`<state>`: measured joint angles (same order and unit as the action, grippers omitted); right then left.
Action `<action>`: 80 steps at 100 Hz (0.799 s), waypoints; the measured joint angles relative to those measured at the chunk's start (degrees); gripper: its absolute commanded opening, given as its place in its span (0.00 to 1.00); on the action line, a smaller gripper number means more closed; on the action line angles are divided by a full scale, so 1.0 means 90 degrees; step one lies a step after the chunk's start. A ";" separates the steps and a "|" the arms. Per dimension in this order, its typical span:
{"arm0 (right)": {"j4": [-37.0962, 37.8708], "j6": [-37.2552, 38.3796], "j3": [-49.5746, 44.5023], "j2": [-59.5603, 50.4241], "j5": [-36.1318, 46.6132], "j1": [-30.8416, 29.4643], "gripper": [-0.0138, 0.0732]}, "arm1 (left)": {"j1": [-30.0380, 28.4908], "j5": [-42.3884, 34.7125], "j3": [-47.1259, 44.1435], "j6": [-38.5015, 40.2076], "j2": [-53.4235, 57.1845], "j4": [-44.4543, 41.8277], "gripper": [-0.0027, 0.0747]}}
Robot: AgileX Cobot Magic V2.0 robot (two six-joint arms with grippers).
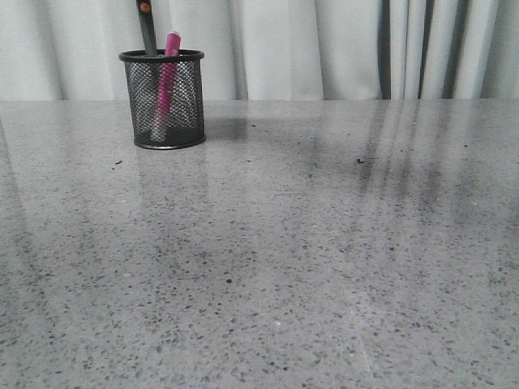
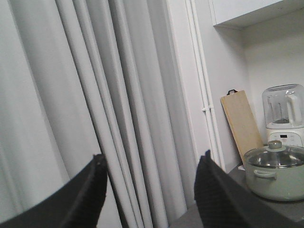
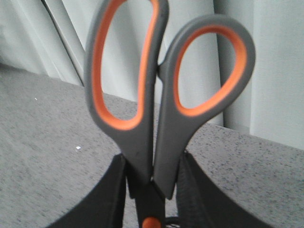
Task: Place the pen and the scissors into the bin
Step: 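Lift the scissors handles-up and lower them into the mesh cup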
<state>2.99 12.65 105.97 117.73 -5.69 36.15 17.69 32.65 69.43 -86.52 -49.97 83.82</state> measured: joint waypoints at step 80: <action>0.0117 0.0000 0.0000 -0.0086 -0.1323 0.0016 0.68 | 0.0000 -0.0962 -0.0771 0.0000 0.0812 -0.0105 0.40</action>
<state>4.04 12.65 105.97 116.96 -17.60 36.29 17.69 23.99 62.49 -86.52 -42.66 82.87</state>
